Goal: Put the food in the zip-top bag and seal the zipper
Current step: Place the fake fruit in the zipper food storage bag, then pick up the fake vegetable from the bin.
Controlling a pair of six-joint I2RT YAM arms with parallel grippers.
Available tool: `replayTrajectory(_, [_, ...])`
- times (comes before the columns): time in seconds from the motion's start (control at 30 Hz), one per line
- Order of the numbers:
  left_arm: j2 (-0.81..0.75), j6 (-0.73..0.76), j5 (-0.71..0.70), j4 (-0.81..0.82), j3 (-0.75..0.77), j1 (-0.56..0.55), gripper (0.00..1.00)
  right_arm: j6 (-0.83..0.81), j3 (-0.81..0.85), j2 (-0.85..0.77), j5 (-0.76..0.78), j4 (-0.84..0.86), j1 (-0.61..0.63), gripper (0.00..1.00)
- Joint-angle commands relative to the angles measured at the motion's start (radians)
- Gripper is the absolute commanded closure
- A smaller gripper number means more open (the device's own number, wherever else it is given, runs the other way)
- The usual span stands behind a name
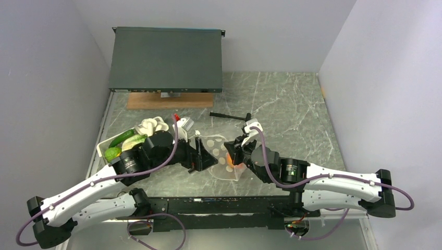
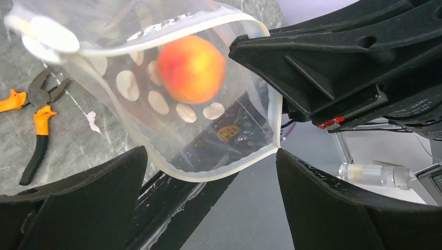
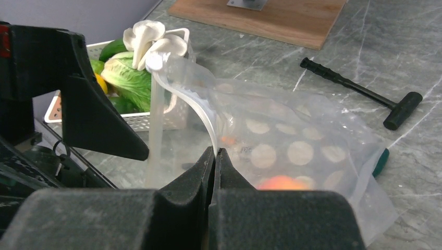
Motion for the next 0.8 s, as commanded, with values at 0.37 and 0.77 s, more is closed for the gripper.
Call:
replayTrajectory(0.37, [-0.197, -0.043, -0.182, -0.122, 0.037, -0.005, 0.11, 0.013, -0.002, -0.009, 0.02, 0.052, 0.002, 1.0])
replayTrajectory(0.77, [-0.244, -0.223, -0.614, -0.629, 0.147, -0.005, 0.01, 0.011, -0.012, -0.012, 0.022, 0.052, 0.001, 1.0])
